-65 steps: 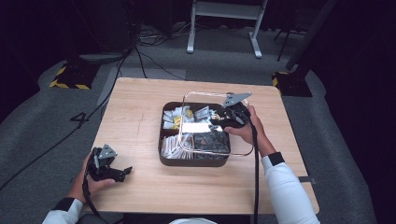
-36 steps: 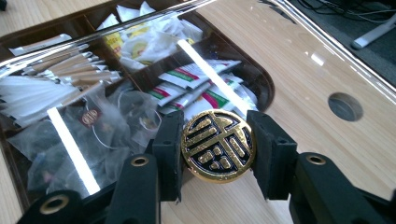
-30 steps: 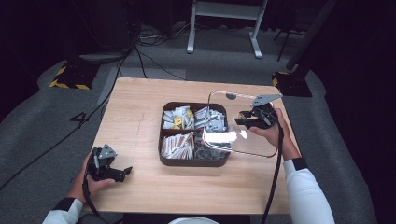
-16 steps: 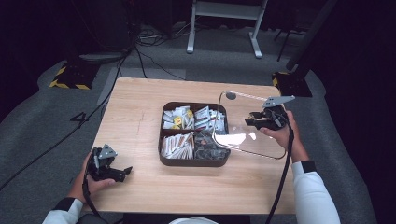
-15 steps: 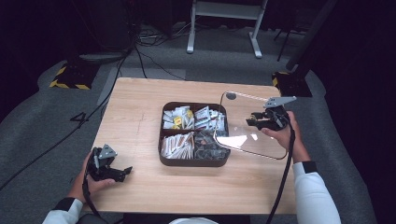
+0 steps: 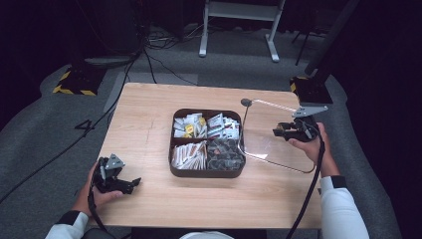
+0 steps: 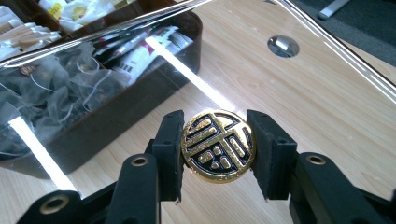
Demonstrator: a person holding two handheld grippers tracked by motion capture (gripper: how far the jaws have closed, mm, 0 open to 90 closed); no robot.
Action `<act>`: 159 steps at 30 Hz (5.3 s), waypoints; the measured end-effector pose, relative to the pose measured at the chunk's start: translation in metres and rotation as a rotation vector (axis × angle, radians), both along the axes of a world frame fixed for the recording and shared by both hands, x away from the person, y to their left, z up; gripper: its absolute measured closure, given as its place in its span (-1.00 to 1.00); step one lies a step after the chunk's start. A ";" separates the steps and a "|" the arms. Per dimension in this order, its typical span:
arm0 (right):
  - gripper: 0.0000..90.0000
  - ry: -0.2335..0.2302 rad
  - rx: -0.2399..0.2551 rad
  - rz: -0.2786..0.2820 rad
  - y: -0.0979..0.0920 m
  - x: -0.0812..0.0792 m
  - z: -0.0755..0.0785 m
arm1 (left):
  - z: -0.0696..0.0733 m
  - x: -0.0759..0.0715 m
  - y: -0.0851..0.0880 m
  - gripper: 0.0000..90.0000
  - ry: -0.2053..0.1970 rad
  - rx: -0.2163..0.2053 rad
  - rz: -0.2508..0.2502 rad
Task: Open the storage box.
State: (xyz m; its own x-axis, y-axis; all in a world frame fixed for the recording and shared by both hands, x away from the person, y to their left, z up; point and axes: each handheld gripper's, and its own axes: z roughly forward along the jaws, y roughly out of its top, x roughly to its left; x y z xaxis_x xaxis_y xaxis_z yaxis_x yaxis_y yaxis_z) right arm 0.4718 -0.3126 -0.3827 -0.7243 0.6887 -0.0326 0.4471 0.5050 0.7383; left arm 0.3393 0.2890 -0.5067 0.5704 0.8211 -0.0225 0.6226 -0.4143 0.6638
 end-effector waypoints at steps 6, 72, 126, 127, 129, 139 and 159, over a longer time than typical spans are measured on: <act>0.32 0.006 -0.014 -0.016 -0.011 -0.002 -0.005 | 0.000 0.000 0.000 -0.99 0.000 0.000 0.000; 0.23 0.127 -0.031 -0.087 -0.033 0.007 -0.098 | 0.000 0.000 0.000 -0.99 0.000 0.000 0.000; -0.34 -0.046 0.086 0.041 0.068 0.018 -0.013 | 0.000 -0.001 0.000 -0.99 0.003 0.001 -0.001; -0.33 -0.045 0.089 0.049 0.071 0.019 -0.013 | 0.000 -0.001 0.001 -0.99 0.002 0.002 -0.002; -0.33 -0.046 0.080 0.055 0.079 0.021 -0.013 | 0.000 -0.001 0.001 -0.99 0.002 0.002 -0.001; -0.30 -0.033 0.061 0.089 0.112 0.033 -0.013 | 0.000 -0.001 0.001 -0.99 0.001 0.003 -0.001; -0.21 0.033 -0.005 0.142 0.180 0.057 -0.035 | 0.000 -0.001 0.000 -0.99 0.001 0.002 0.000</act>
State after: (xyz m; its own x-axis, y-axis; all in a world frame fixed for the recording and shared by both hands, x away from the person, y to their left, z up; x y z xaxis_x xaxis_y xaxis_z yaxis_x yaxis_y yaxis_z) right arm 0.5289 -0.1326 -0.4175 -0.8152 0.5791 -0.0103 0.3949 0.5687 0.7215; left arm 0.3384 0.2894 -0.5065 0.5701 0.8213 -0.0213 0.6234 -0.4155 0.6624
